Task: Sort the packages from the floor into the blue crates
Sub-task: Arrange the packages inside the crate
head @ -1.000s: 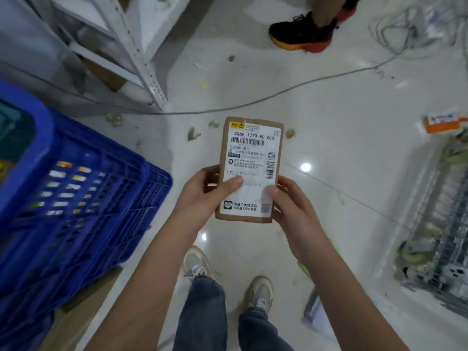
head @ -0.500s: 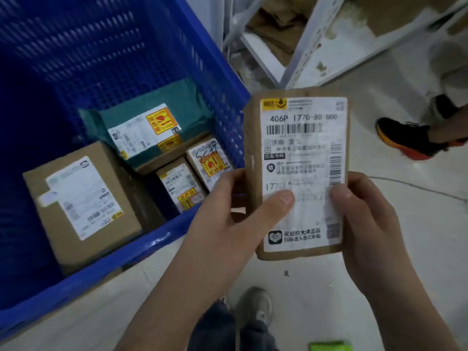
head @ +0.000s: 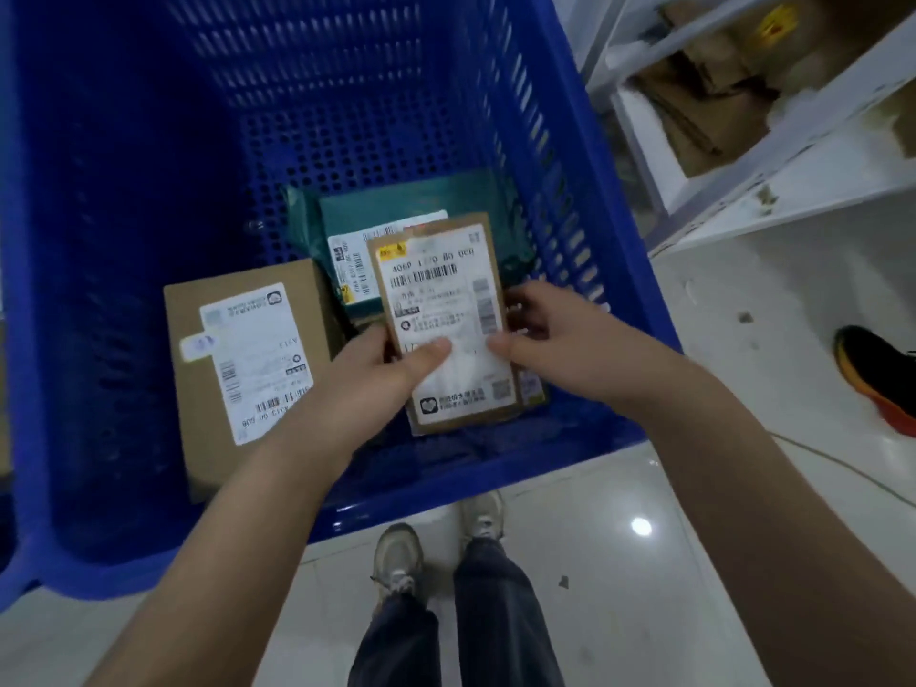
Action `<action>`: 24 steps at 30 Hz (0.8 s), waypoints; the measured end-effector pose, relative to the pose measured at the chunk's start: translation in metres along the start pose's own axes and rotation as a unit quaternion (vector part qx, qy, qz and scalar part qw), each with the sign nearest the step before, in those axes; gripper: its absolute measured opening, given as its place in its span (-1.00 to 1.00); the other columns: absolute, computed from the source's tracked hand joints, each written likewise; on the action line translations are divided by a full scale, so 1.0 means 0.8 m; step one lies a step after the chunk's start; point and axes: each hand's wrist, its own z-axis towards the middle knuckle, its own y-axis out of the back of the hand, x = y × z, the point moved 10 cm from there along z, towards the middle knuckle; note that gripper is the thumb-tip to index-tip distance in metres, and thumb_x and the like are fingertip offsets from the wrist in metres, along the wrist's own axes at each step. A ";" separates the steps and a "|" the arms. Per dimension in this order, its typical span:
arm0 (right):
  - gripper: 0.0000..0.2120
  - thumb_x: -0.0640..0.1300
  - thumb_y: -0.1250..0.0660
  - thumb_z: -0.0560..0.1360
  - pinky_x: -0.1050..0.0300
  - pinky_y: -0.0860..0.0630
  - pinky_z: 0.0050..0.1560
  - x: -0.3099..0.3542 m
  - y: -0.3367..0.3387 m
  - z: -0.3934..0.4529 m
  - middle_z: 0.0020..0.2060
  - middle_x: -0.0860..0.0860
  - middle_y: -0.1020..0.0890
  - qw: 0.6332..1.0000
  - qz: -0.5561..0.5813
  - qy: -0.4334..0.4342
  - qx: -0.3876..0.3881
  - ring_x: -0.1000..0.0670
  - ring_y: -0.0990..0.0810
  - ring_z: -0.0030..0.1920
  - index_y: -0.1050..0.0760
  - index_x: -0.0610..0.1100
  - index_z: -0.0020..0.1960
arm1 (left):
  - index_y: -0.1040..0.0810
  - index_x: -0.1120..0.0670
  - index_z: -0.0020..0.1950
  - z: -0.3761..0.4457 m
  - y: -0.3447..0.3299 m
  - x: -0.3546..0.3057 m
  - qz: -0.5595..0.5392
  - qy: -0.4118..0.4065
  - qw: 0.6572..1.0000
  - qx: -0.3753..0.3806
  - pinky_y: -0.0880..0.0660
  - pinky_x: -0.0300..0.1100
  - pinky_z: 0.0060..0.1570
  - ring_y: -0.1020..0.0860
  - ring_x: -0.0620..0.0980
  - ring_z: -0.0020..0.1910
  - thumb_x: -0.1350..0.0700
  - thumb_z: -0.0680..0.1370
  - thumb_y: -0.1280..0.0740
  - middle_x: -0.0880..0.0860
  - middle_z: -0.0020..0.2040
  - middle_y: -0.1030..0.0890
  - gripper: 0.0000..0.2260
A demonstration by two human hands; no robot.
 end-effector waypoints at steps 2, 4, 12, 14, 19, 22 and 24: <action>-0.69 -0.20 -0.29 0.53 0.03 -0.55 0.15 -0.025 -0.020 0.022 0.21 -0.06 -0.56 0.994 -0.058 -0.075 0.059 -0.01 -0.56 0.13 -0.42 -0.14 0.26 | -0.53 -0.14 0.00 0.011 -0.017 0.019 0.012 0.055 0.998 0.026 -0.53 -0.43 -0.27 -0.56 -0.31 -0.22 0.05 0.56 -0.30 -0.24 -0.14 -0.58 -0.92; -0.73 -0.26 -0.29 0.51 -0.01 -0.56 0.13 -0.043 -0.036 0.039 0.18 -0.09 -0.59 0.982 -0.109 -0.119 0.097 -0.07 -0.58 0.12 -0.47 -0.16 0.21 | -0.52 -0.05 0.06 0.021 -0.031 0.037 0.021 0.116 0.992 0.041 -0.48 -0.44 -0.39 -0.54 -0.25 -0.23 0.12 0.60 -0.23 -0.15 -0.11 -0.58 -0.88; -0.69 -0.35 -0.30 0.49 -0.02 -0.65 -0.09 -0.079 -0.066 0.094 0.09 -0.18 -0.61 0.953 -0.164 -0.206 0.151 -0.13 -0.66 -0.04 -0.46 -0.25 0.23 | -0.46 0.12 0.29 0.064 -0.028 0.072 0.087 0.180 0.979 0.049 -0.49 -0.24 -0.24 -0.55 0.00 -0.01 0.22 0.59 -0.21 0.09 0.18 -0.58 -0.73; -0.67 -0.36 -0.30 0.49 -0.07 -0.63 -0.03 -0.087 -0.070 0.100 0.10 -0.19 -0.61 0.951 -0.167 -0.217 0.146 -0.16 -0.66 -0.02 -0.46 -0.23 0.25 | -0.46 0.16 0.29 0.075 -0.030 0.077 0.098 0.180 0.978 0.050 -0.46 -0.13 -0.02 -0.53 0.09 0.17 0.28 0.58 -0.20 0.16 0.26 -0.54 -0.72; -0.75 -0.27 -0.35 0.49 0.11 -0.61 -0.38 -0.103 -0.078 0.115 -0.12 -0.20 -0.64 0.944 -0.194 -0.238 0.123 -0.07 -0.64 -0.33 -0.46 -0.28 0.15 | -0.43 0.26 0.32 0.099 -0.022 0.099 0.111 0.196 0.974 0.036 -0.39 -0.03 0.27 -0.45 0.18 0.29 0.30 0.59 -0.17 0.24 0.31 -0.48 -0.70; -0.85 -0.25 -0.39 0.47 0.08 -0.62 -0.35 -0.108 -0.072 0.125 -0.23 -0.16 -0.62 0.945 -0.198 -0.236 0.110 -0.06 -0.62 -0.36 -0.47 -0.24 -0.01 | -0.44 0.26 0.31 0.111 -0.019 0.110 0.092 0.199 0.975 0.029 -0.39 -0.08 0.24 -0.46 0.16 0.28 0.32 0.59 -0.17 0.23 0.31 -0.49 -0.71; -0.90 -0.27 -0.39 0.47 0.01 -0.65 -0.23 -0.111 -0.070 0.129 -0.18 -0.17 -0.63 0.945 -0.219 -0.221 0.096 -0.10 -0.65 -0.26 -0.45 -0.19 -0.12 | -0.42 0.31 0.31 0.114 -0.013 0.116 0.105 0.204 0.973 0.011 -0.41 -0.07 0.24 -0.47 0.18 0.28 0.32 0.59 -0.16 0.25 0.30 -0.49 -0.71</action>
